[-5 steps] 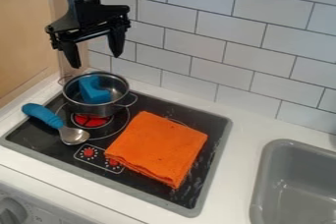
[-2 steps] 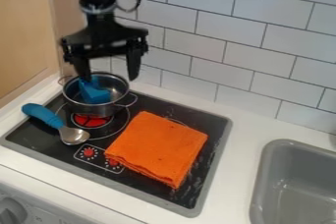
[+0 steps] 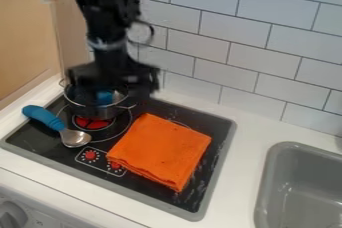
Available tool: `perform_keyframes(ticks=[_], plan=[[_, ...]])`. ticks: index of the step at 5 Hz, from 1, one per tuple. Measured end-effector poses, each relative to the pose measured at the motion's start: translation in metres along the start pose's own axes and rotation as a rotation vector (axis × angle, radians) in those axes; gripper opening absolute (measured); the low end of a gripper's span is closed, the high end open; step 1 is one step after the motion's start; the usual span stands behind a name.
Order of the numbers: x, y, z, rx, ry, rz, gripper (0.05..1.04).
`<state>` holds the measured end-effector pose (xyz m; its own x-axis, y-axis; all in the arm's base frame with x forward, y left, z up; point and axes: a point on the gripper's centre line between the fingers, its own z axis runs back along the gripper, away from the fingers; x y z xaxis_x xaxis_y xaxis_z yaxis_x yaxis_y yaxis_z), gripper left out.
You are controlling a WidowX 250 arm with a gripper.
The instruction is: Move the orange rag to the upper part of the right burner
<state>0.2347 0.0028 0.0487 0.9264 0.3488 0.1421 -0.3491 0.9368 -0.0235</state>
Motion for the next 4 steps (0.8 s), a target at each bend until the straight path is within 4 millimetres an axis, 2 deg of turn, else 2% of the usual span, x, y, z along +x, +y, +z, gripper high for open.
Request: perform_keyframes(ticks=[1, 2, 4], plan=[[-0.020, -0.001, -0.009, 0.007, 0.031, -0.030, 0.998], [-0.023, -0.008, -0.011, 0.006, 0.012, -0.063, 0.998], [-0.028, -0.015, -0.027, 0.053, 0.027, -0.094, 0.998]])
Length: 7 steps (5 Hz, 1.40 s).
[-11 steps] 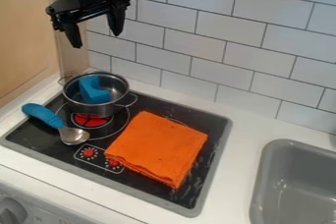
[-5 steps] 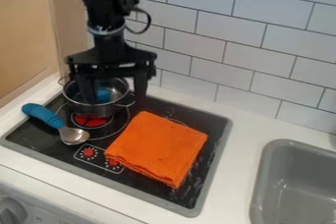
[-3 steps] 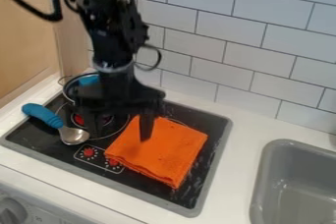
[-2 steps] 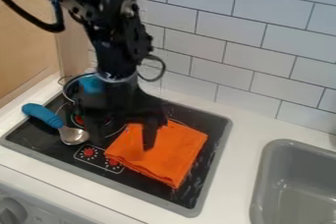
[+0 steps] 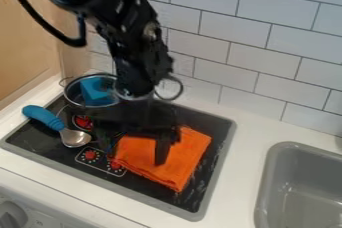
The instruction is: Move the orange rag to the upper part of the right burner
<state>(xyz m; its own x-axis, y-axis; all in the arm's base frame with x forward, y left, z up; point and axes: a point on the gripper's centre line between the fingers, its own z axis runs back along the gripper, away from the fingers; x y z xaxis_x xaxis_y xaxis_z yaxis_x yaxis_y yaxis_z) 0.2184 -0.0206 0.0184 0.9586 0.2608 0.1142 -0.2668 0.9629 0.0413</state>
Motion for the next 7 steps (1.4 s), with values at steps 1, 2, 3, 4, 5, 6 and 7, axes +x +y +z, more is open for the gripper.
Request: perform_keyframes(ticks=[1, 2, 3, 4, 5, 6, 7], plan=[[0.004, -0.007, -0.005, -0.001, 0.000, -0.007, 0.998], [0.009, -0.016, -0.013, 0.009, 0.010, -0.021, 0.998], [0.014, -0.019, -0.017, 0.016, 0.014, -0.021, 0.998], [0.023, -0.023, -0.021, 0.015, 0.013, -0.022, 0.998], [0.031, -0.024, -0.023, 0.012, 0.015, -0.023, 0.998], [0.040, -0.028, -0.024, 0.010, 0.021, -0.022, 0.998], [0.053, -0.036, -0.025, -0.003, 0.017, -0.023, 0.998]])
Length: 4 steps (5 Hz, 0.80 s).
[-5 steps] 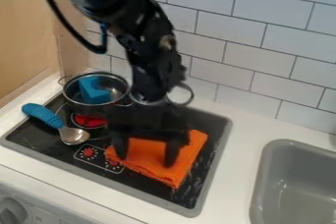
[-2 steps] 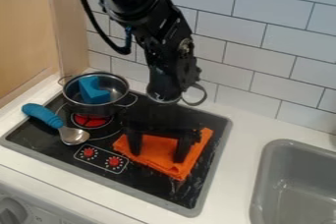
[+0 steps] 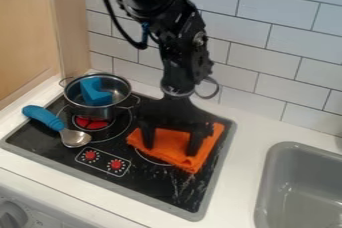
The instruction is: Move the orange rag to the upper part of the right burner
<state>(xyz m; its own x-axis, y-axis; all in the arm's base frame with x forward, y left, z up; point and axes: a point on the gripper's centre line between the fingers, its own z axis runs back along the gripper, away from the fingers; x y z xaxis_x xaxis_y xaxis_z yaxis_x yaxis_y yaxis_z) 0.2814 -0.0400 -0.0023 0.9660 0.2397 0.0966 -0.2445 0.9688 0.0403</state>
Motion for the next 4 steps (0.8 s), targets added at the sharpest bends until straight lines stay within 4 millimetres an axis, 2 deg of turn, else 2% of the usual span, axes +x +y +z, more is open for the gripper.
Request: perform_keyframes(ticks=[2, 4], plan=[[0.019, -0.017, 0.000, -0.023, -0.006, -0.010, 0.998], [0.025, -0.022, 0.001, -0.034, -0.005, -0.018, 0.998]])
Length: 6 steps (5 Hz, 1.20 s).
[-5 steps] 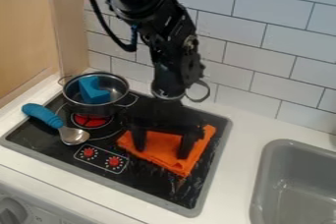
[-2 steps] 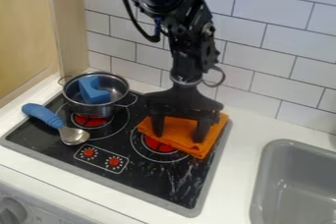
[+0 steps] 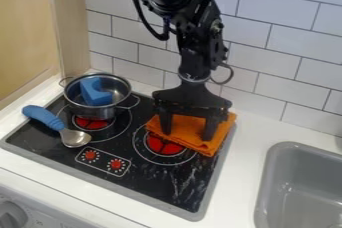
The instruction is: Move the orange rag to the upper part of the right burner
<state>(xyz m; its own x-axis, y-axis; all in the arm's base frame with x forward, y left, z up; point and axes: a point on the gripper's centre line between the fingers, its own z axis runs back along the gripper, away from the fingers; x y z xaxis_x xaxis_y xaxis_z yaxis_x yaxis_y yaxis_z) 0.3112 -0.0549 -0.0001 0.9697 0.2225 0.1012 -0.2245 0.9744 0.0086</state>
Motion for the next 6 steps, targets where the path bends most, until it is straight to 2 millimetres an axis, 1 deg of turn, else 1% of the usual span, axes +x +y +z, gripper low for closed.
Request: perform_keyframes(ticks=[3, 4, 6], plan=[[0.006, 0.001, 0.005, -0.006, 0.006, -0.014, 0.998], [0.013, 0.000, 0.016, -0.024, -0.023, -0.011, 0.998], [0.022, -0.006, 0.066, -0.129, -0.116, 0.014, 0.998]])
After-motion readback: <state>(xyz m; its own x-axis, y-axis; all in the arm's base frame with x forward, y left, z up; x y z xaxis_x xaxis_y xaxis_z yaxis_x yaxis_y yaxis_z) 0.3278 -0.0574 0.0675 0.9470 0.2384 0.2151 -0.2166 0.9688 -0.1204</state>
